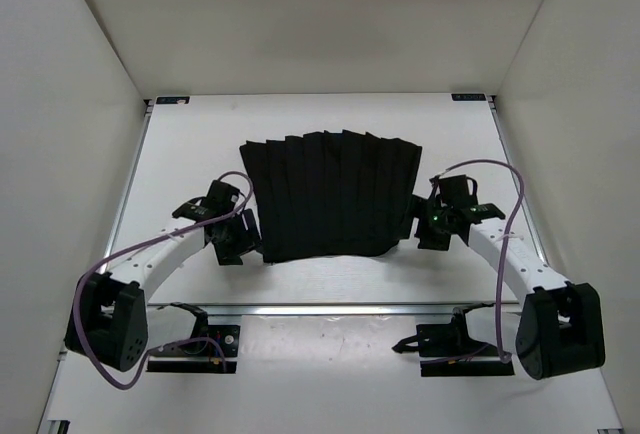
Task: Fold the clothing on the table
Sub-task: Flatten the skirt out, then fold the skirt
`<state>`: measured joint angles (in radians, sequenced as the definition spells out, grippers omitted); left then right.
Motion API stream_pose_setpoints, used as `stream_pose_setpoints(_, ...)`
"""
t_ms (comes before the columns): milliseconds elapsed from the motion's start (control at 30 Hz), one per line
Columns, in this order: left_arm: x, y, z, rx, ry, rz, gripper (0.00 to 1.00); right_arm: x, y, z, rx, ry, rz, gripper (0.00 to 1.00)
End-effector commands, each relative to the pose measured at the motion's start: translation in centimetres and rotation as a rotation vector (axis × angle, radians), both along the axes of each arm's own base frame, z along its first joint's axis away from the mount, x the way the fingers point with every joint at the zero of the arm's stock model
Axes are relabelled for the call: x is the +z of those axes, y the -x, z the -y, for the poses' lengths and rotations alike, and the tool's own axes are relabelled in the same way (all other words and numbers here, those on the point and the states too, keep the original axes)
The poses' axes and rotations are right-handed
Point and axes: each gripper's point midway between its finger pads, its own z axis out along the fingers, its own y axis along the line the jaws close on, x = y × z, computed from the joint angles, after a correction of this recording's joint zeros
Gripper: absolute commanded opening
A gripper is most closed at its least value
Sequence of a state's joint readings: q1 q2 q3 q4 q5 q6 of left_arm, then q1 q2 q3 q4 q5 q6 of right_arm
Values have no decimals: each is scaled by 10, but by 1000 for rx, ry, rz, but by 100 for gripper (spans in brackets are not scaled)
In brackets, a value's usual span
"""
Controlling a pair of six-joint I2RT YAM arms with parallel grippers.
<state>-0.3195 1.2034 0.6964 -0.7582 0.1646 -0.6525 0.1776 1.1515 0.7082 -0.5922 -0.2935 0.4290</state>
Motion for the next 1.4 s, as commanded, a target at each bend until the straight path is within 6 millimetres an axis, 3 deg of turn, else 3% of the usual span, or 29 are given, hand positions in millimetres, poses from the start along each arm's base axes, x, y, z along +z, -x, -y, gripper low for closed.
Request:
stream_pose_setpoints(0,-4,-14,0,41,-71,54,75,-14,-1,-7,-43,-19,-6,71)
stream_pose_setpoints(167,-7,-31,22,96,-24,108,79,-21,-14,-18,-56,-101,-5,65)
stream_pose_setpoints(267,-7,-39,34,106,-24,111,71,-24,-22,-26,-49,-102,-12,62)
stream_pose_setpoints(400,-17,-46,34,103,-92,96,71,-32,-29,-38,-34,-124,-47,60)
stream_pose_setpoints(467,-23,-45,36,97,-107,81,66,-35,-29,-42,-26,-123,-55,40)
stream_pose_setpoints(500,-27,-44,36,96,-112,69,62,-35,-29,-43,-20,-130,-60,31)
stream_pose_setpoints(567,-33,-40,38,86,-117,56,35,-40,-22,-47,-9,-141,-93,17)
stream_pose_setpoints(600,-35,-39,37,98,-117,43,11,-37,-23,-48,3,-138,-81,2)
stream_pose_setpoints(633,-35,-36,38,89,-113,40,0,-33,-24,-49,11,-137,-66,0)
stream_pose_setpoints(767,-11,-55,30,124,-64,69,0,-5,-37,-40,26,-128,1,0)
stream_pose_setpoints(833,5,-62,24,117,-40,82,0,21,-45,-34,51,-118,67,0)
stream_pose_setpoints(900,12,-61,22,99,-23,66,0,34,-48,-26,51,-115,81,1)
stream_pose_setpoints(1033,7,-42,22,74,1,24,0,19,-22,-20,77,-86,5,0)
stream_pose_setpoints(1133,-5,-3,22,44,28,-45,0,0,21,-20,100,-46,-84,0)
stream_pose_setpoints(1233,-2,35,16,39,43,-47,1,-8,71,-24,141,-58,-137,0)
stream_pose_setpoints(1367,7,56,10,62,96,-61,2,-14,116,-31,165,-102,-210,0)
